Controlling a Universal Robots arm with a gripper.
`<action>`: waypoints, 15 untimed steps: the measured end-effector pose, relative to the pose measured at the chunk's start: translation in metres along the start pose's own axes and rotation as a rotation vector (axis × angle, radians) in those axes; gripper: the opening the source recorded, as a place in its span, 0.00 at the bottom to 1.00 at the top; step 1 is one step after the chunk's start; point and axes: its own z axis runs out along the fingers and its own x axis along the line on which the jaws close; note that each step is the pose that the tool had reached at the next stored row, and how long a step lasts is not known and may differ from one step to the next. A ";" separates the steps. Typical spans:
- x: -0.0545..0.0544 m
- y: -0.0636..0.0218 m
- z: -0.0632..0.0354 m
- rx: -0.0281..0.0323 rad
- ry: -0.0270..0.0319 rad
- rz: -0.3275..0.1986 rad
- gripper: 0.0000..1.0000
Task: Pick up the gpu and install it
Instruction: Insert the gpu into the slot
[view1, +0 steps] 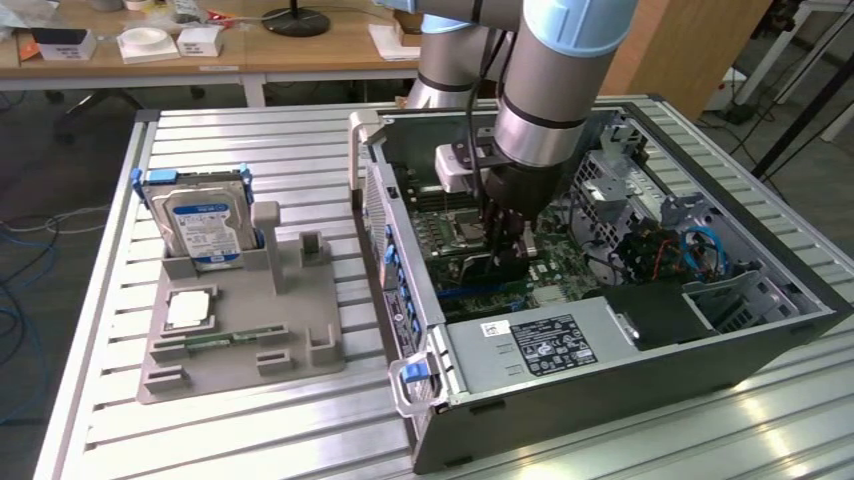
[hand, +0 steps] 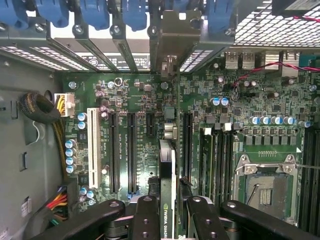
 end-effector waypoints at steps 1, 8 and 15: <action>0.000 0.0000 0.0001 -0.0001 0.0000 -0.003 0.26; 0.000 0.0001 0.0016 -0.0011 -0.0005 -0.027 0.26; 0.000 0.0000 -0.0013 -0.0006 -0.0006 -0.022 0.26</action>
